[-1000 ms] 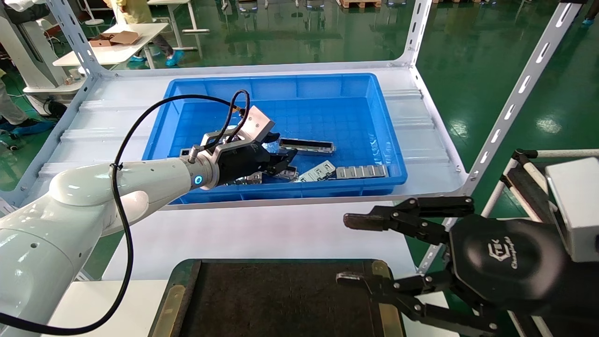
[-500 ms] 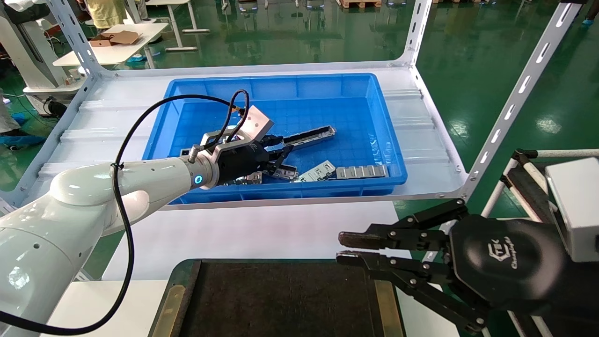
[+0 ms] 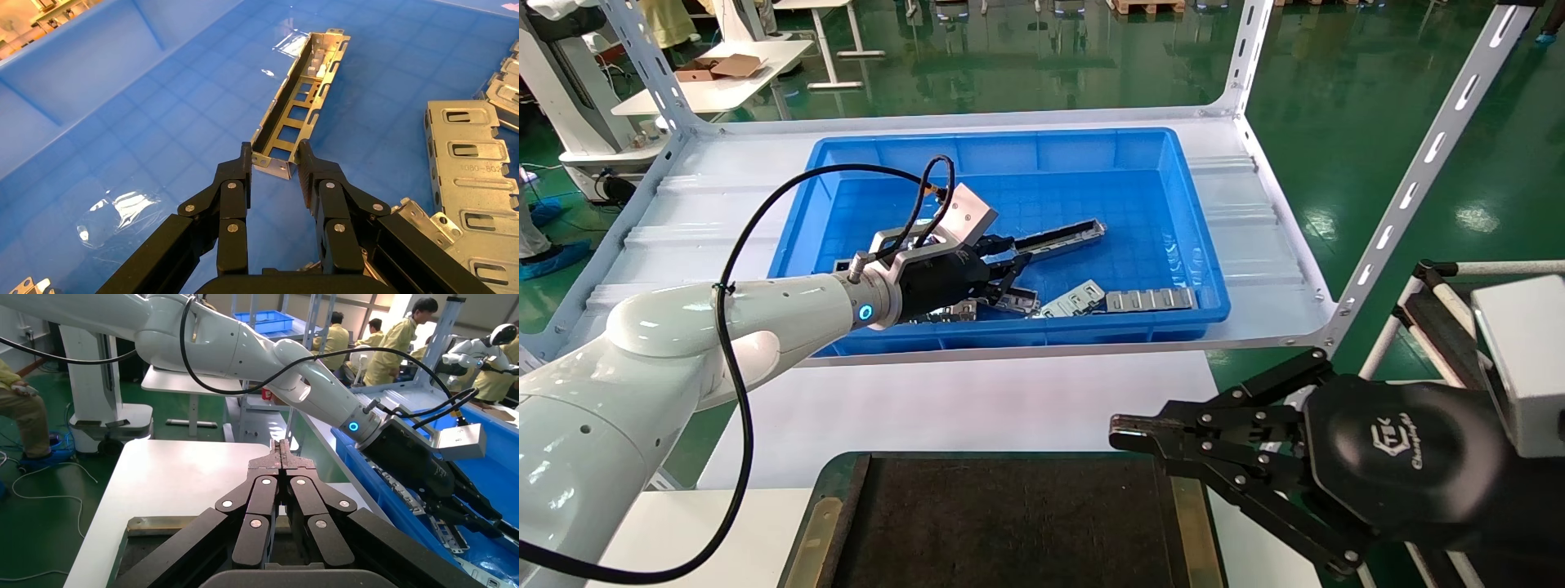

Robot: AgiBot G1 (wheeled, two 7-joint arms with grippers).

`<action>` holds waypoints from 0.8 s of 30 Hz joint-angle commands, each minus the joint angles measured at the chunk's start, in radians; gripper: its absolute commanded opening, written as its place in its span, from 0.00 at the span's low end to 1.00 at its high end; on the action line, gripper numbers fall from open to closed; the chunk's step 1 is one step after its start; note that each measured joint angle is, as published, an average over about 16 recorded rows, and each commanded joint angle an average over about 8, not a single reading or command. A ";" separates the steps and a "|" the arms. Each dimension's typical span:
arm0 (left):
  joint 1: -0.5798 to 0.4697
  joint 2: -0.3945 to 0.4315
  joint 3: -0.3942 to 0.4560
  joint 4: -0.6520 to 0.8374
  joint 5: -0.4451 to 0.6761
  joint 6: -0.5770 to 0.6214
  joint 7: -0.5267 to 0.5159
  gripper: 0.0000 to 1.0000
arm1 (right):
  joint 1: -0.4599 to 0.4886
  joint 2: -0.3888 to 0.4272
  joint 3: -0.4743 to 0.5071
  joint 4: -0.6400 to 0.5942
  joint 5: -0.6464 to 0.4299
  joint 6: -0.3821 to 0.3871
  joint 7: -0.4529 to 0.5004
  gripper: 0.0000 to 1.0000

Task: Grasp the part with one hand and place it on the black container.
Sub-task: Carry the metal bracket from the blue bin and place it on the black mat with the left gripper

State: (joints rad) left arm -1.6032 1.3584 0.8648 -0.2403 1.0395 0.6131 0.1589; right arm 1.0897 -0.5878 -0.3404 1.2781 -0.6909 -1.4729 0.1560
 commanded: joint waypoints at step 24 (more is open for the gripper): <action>-0.036 -0.119 -0.067 -0.005 -0.188 0.447 0.102 0.00 | 0.000 0.000 -0.001 0.000 0.000 0.000 0.000 0.00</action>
State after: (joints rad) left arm -1.6381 1.2437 0.8025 -0.2383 0.8593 1.0462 0.2580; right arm 1.0899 -0.5876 -0.3409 1.2781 -0.6905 -1.4727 0.1557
